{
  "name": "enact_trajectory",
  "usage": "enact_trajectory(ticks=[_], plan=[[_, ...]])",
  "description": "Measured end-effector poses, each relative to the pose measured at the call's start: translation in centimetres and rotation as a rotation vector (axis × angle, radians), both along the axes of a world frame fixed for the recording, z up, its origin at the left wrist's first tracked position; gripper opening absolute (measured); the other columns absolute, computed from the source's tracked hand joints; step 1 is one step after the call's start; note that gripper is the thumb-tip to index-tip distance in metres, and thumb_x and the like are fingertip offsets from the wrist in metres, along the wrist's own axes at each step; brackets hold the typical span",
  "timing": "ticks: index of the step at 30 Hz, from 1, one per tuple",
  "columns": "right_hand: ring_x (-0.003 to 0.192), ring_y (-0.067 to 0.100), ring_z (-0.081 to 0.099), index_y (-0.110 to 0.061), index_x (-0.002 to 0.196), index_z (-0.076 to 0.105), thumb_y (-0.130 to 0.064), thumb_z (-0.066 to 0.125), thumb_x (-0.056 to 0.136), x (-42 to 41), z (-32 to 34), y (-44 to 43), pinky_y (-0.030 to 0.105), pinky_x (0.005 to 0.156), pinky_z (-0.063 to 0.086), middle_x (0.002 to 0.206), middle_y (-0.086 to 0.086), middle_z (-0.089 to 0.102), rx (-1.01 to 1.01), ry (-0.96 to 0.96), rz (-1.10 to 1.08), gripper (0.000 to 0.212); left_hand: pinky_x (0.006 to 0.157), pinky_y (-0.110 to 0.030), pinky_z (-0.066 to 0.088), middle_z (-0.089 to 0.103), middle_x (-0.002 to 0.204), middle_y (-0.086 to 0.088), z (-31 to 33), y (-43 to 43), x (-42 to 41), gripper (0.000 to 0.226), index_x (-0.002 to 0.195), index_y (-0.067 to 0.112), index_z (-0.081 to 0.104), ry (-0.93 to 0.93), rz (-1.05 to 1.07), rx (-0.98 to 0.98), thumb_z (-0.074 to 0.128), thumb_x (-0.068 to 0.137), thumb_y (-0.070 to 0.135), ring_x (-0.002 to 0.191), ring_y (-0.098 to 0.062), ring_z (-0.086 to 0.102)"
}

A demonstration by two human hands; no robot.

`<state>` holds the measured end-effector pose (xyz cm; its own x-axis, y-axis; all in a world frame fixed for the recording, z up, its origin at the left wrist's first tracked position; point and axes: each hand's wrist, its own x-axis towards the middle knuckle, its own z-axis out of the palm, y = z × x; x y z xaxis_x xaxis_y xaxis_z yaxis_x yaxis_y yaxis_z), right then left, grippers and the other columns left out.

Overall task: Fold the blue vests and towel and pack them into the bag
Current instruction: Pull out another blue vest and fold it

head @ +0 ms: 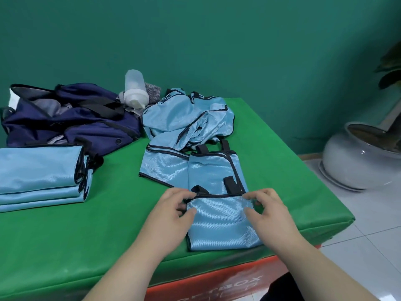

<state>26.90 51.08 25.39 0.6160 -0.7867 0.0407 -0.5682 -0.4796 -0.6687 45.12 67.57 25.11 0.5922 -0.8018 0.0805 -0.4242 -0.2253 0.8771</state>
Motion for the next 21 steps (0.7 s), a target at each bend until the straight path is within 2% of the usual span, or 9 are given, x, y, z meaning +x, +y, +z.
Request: enact_trajectory(ticks=[3,5,7,9,10,14,18,21], plan=[[0.096,0.01,0.054,-0.041,0.105,0.062,-0.032,0.06,0.093,0.5,0.1,-0.4,0.043,0.101,0.041,0.095,-0.02,0.053,-0.063,0.05,-0.027,0.016,0.081,-0.004,0.038,0.052,0.111,0.032,0.0,-0.7,-0.5,0.026,0.098,0.045,0.06,-0.078,0.049,-0.019,0.07,0.09,0.023,0.096,0.013,0.053],[0.086,0.009,0.055,-0.042,0.097,0.06,-0.03,0.062,0.092,0.7,0.1,-0.4,0.043,0.096,0.045,0.084,-0.015,0.057,-0.046,0.046,-0.046,0.014,0.083,0.001,0.033,0.055,0.109,0.031,0.0,-1.2,-0.9,0.028,0.097,0.043,0.062,-0.126,0.059,-0.026,0.07,0.09,0.017,0.101,0.017,0.05],[0.078,0.01,0.055,-0.042,0.088,0.062,-0.026,0.066,0.09,0.6,0.3,-0.3,0.034,0.087,0.048,0.078,-0.011,0.058,-0.017,0.002,-0.064,0.017,0.085,0.005,0.03,0.056,0.109,0.03,0.1,-1.4,-1.3,0.032,0.098,0.039,0.067,-0.126,0.059,-0.06,0.068,0.09,0.008,0.105,0.018,0.05],[0.073,0.01,0.055,-0.042,0.086,0.064,-0.023,0.069,0.089,0.3,0.6,-0.2,0.02,0.068,0.045,0.078,-0.008,0.059,0.014,-0.058,-0.076,0.019,0.086,0.006,0.03,0.057,0.109,0.029,0.0,-1.5,-1.3,0.035,0.098,0.036,0.069,-0.123,0.074,-0.083,0.065,0.09,0.003,0.106,0.017,0.05],[0.074,0.011,0.056,-0.042,0.086,0.065,-0.023,0.069,0.088,0.1,0.6,-0.3,0.018,0.064,0.043,0.08,-0.007,0.06,0.017,-0.071,-0.084,0.019,0.086,0.006,0.03,0.056,0.11,0.029,-0.1,-1.6,-1.2,0.034,0.1,0.035,0.07,-0.131,0.082,-0.067,0.064,0.091,0.002,0.106,0.017,0.05],[0.083,0.01,0.056,-0.042,0.083,0.063,-0.022,0.068,0.086,0.0,0.3,-0.6,0.034,0.084,0.046,0.089,-0.012,0.053,-0.005,0.007,-0.067,0.021,0.08,0.007,0.028,0.05,0.113,0.03,-0.8,-1.7,-0.7,0.028,0.112,0.029,0.069,-0.194,0.071,0.068,0.059,0.094,0.01,0.103,0.019,0.046],[0.092,0.015,0.056,-0.039,0.083,0.065,-0.02,0.068,0.085,0.1,0.2,-0.7,0.037,0.078,0.05,0.099,-0.02,0.048,0.003,-0.072,-0.082,0.019,0.078,0.002,0.033,0.048,0.114,0.032,-0.3,-1.1,-0.4,0.027,0.109,0.034,0.066,-0.186,0.106,0.048,0.058,0.094,0.014,0.102,0.016,0.047],[0.084,0.019,0.052,-0.047,0.089,0.062,-0.026,0.066,0.086,0.7,0.5,-0.4,0.033,0.074,0.044,0.102,-0.026,0.048,-0.024,-0.095,-0.048,0.022,0.077,0.001,0.032,0.05,0.11,0.032,0.1,-0.9,0.4,0.026,0.108,0.033,0.067,-0.176,0.183,0.046,0.059,0.092,0.015,0.099,0.017,0.047]])
